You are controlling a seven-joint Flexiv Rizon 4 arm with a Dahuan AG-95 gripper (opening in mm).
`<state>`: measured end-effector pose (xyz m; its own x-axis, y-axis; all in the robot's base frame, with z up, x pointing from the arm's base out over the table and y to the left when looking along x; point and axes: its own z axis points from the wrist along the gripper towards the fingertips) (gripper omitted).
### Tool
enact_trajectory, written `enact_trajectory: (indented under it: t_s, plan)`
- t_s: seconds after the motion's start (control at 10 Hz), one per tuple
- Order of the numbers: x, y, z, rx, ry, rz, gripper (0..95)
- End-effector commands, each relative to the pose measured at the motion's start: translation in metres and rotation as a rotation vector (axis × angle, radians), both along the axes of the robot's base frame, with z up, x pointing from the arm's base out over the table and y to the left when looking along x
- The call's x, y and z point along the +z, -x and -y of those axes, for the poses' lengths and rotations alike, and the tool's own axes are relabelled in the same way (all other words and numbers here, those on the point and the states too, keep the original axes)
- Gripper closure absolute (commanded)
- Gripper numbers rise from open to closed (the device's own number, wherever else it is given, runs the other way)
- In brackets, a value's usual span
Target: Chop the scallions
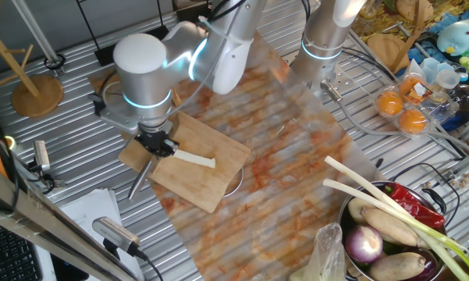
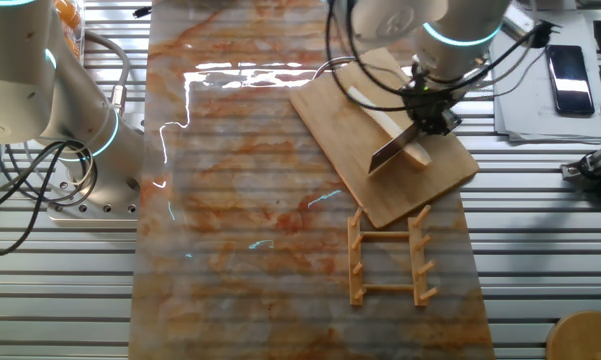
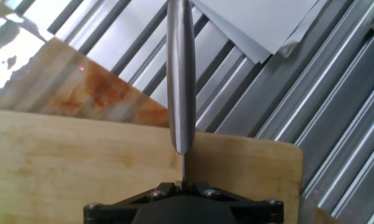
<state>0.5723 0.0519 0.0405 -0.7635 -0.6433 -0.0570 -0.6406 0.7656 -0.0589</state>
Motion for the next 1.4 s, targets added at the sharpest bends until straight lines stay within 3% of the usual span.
enact_trajectory:
  t_s: [0.1,0.4,0.7,0.8,1.0,1.1,1.2,1.4]
  plan:
    - [-0.050,0.009,0.011,0.025,-0.006,-0.004,95.0]
    - [-0.051,0.022,0.019,0.023,-0.011,-0.018,95.0]
    - [-0.053,0.028,0.021,0.025,0.010,-0.022,95.0]
    - [-0.052,0.026,0.020,0.027,0.005,-0.012,95.0]
    - [-0.045,0.009,0.017,0.027,-0.005,-0.006,95.0]
    - [-0.042,0.002,0.015,0.016,-0.023,-0.016,95.0]
    - [-0.033,-0.003,0.013,0.003,-0.037,-0.044,95.0]
    - [-0.015,-0.005,0.010,0.010,-0.003,-0.049,95.0]
